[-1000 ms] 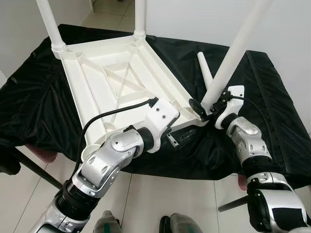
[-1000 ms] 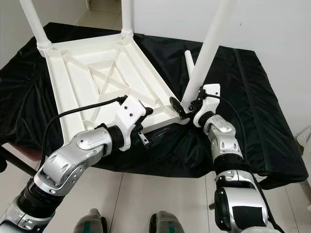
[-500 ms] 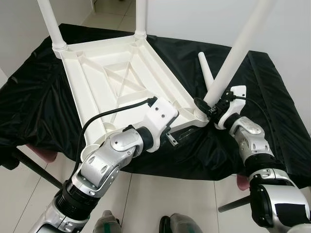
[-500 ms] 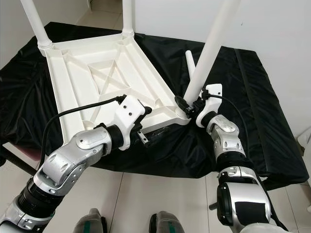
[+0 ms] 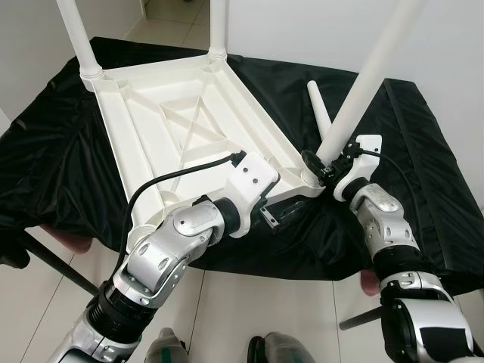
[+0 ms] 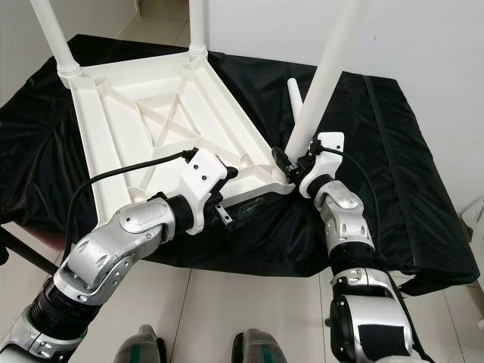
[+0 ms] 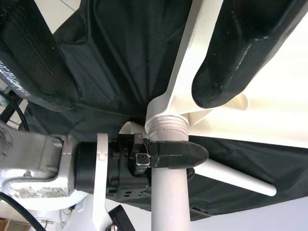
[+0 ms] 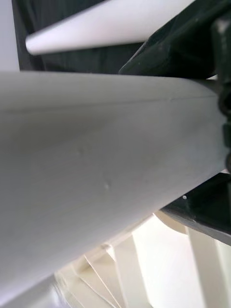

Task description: Building children table

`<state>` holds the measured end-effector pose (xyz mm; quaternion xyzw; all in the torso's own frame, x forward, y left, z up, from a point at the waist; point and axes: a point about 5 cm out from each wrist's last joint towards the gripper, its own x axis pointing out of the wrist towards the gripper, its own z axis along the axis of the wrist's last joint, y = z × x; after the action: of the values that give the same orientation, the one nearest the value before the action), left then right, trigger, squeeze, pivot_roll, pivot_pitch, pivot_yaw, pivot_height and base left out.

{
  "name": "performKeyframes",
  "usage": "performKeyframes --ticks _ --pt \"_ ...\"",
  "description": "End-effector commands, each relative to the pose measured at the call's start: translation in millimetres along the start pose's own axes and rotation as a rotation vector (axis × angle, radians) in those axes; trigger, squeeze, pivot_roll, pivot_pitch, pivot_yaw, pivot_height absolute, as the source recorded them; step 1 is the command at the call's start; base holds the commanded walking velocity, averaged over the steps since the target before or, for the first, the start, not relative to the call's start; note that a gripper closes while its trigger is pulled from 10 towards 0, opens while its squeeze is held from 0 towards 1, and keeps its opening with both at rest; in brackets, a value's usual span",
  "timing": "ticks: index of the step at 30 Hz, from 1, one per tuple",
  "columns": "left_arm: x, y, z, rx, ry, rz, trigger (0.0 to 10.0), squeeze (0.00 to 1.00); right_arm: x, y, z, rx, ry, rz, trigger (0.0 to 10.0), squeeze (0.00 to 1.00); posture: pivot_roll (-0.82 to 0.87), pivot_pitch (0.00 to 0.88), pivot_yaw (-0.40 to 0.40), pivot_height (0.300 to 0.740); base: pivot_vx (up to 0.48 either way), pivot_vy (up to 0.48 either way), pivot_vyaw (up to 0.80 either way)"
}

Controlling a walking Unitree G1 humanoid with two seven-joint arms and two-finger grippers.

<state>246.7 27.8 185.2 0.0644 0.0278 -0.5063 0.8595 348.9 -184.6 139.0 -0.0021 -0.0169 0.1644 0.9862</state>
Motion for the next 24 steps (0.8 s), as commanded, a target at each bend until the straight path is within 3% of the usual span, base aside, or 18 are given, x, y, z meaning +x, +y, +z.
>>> performKeyframes --ticks 1,5,11,12,13,15,18,20,24 --pt "-0.1 -4.9 0 -0.012 0.001 -0.047 10.0 0.0 -0.7 2.1 9 0.015 -0.046 -0.054 10.0 0.0 -0.05 0.033 -0.038 0.74 0.0 0.0 0.0" --pt "-0.3 -6.3 -1 -0.02 0.002 -0.052 10.0 0.0 -2.9 3.0 13 0.111 -0.065 -0.24 10.0 0.0 -0.06 0.043 -0.032 0.74 0.0 0.0 0.0" --pt "-0.3 -6.8 -1 -0.022 0.002 -0.054 10.0 0.0 -5.8 2.9 14 0.152 -0.054 -0.321 10.0 0.0 -0.06 0.043 -0.032 0.74 0.0 0.0 0.0" --pt "-0.1 -7.0 -1 -0.022 0.002 -0.058 10.0 0.0 -10.2 6.4 15 0.146 -0.054 -0.424 10.0 0.0 -0.06 0.043 -0.027 0.74 0.0 0.0 0.0" --pt "-0.1 -7.0 -1 -0.022 0.002 -0.058 10.0 0.0 -10.2 6.4 15 0.146 -0.054 -0.424 10.0 0.0 -0.06 0.043 -0.027 0.74 0.0 0.0 0.0" --pt "0.3 -7.5 -1 -0.021 0.003 -0.064 10.0 0.0 -17.2 19.0 15 0.119 -0.052 -0.576 10.0 0.0 -0.06 0.04 -0.025 0.74 0.0 0.0 0.0" --pt "0.4 -7.5 -1 -0.02 0.003 -0.065 10.0 0.0 -18.9 23.8 15 0.118 -0.048 -0.615 10.0 0.0 -0.06 0.04 -0.025 0.74 0.0 0.0 0.0" --pt "0.5 -8.0 -1 -0.021 0.003 -0.065 10.0 0.0 -19.9 35.6 14 0.113 -0.036 -0.651 10.0 0.0 -0.06 0.036 -0.032 0.74 0.0 0.0 0.0" --pt "0.9 -8.1 -1 -0.022 0.002 -0.063 10.0 0.0 -17.0 45.6 14 0.109 -0.03 -0.615 10.0 0.0 -0.05 0.033 -0.038 0.74 0.0 0.0 0.0"
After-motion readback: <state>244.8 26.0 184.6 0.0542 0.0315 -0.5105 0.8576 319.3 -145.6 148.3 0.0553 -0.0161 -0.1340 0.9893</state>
